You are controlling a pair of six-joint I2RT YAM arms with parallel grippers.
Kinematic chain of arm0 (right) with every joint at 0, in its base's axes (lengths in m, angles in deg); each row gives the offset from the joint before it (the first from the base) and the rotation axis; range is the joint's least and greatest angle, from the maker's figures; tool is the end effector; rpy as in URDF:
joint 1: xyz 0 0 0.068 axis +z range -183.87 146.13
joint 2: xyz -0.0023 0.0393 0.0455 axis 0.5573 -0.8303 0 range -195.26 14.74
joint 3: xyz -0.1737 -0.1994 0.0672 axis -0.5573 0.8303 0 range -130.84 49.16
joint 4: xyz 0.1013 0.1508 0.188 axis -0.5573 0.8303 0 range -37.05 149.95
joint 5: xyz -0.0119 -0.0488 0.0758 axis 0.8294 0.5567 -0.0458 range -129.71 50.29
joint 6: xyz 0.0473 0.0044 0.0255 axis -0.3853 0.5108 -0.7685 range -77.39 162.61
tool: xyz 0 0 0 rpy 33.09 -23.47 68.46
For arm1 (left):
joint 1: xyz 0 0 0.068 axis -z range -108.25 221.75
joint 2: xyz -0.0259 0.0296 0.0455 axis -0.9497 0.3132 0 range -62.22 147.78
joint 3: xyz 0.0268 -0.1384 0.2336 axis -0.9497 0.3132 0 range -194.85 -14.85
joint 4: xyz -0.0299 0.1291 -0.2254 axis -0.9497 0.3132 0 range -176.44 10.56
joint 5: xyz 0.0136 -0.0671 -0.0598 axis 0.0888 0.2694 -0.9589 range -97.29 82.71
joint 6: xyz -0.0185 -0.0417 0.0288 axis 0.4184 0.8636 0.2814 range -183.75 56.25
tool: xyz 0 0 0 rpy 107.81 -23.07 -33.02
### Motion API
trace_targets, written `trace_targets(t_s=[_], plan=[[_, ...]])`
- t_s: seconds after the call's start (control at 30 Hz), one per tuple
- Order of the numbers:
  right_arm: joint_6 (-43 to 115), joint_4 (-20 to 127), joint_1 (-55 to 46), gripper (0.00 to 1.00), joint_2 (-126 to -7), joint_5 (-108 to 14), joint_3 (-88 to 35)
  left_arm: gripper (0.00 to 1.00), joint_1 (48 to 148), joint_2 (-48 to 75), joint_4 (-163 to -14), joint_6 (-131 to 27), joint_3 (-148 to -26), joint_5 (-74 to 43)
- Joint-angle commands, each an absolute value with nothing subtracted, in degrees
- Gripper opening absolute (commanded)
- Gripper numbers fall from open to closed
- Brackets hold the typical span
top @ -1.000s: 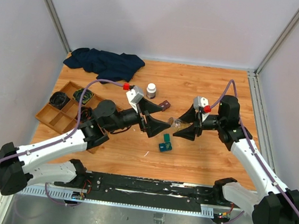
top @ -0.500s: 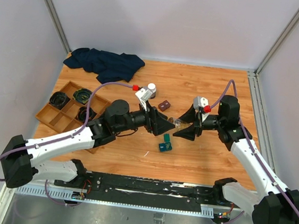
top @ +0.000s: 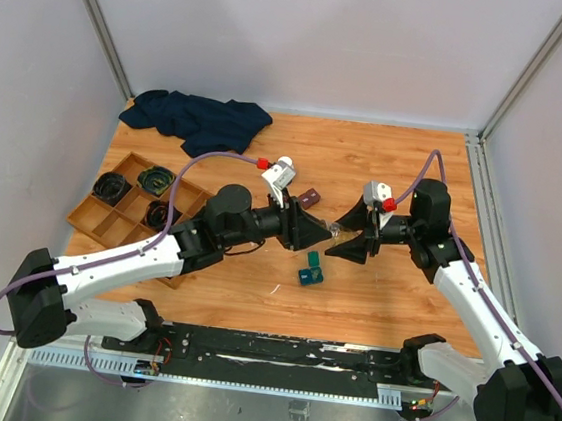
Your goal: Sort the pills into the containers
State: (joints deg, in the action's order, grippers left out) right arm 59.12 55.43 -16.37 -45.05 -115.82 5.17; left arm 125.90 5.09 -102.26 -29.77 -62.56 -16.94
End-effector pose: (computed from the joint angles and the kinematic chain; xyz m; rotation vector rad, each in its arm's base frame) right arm 0.1971 0.0984 0.3069 -1.3113 1.2437 1.2410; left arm 0.1579 -0.2289 0.3241 0.4557 1.7489 -1.2821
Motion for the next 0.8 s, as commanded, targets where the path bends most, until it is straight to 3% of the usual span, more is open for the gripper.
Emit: trace_targets(t_s=[0.0,0.1,0.17,0.33,0.57,0.63,0.77], plan=[[58.64,55.19,-17.06,0.01,-44.54,-116.17,3.71,0.27,126.18,5.51,-100.98,-31.40,-64.68,-17.22],[58.69,55.15,-17.06,0.01,-44.47,-116.06,3.80,0.02,126.23,5.41,-100.88,-32.28,-64.60,-17.39],[58.75,55.19,-17.00,0.07,-44.44,-115.95,3.84,0.00,126.19,5.17,-100.65,-32.82,-64.39,-17.08],[58.76,55.17,-17.03,0.51,-44.43,-115.91,4.06,0.00,126.02,4.10,-100.70,-34.55,-63.34,-16.30],[58.73,55.34,-17.06,0.91,-44.70,-115.86,4.02,0.00,124.31,3.02,-100.85,-33.70,-61.13,-16.62],[58.86,55.58,-17.08,0.99,-44.78,-115.63,4.02,0.00,123.69,2.60,-100.41,-33.75,-60.47,-16.11],[61.87,58.97,-17.18,0.99,-44.89,-114.66,2.85,0.00,121.41,1.35,-95.82,-35.89,-59.34,-11.12]])
